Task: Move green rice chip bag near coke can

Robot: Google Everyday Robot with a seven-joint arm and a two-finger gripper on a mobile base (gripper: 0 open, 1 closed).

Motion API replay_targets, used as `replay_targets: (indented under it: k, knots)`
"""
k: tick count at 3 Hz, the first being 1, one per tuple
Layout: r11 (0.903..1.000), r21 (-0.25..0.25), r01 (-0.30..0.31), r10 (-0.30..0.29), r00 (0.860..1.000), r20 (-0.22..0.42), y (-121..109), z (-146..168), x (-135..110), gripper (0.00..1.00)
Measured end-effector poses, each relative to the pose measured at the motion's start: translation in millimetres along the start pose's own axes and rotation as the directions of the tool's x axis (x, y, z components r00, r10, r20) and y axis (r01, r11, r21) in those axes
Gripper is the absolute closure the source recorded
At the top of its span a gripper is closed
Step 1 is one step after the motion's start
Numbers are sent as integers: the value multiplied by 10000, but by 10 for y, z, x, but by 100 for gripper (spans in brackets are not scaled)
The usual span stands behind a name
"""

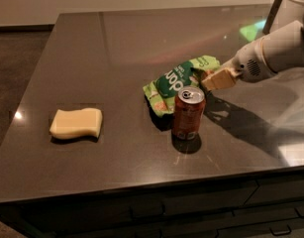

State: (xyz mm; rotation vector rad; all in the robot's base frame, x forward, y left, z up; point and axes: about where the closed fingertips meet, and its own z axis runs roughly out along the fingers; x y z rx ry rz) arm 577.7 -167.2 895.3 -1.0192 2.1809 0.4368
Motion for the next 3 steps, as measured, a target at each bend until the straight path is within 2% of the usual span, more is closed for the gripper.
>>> replay_targets:
  k: [1,3]
  knots:
    - [10000,-30,16,-16,10000,-7,13,17,-8,3]
    - [10000,-46,25,-25,10000,-12,19,25,-11,0]
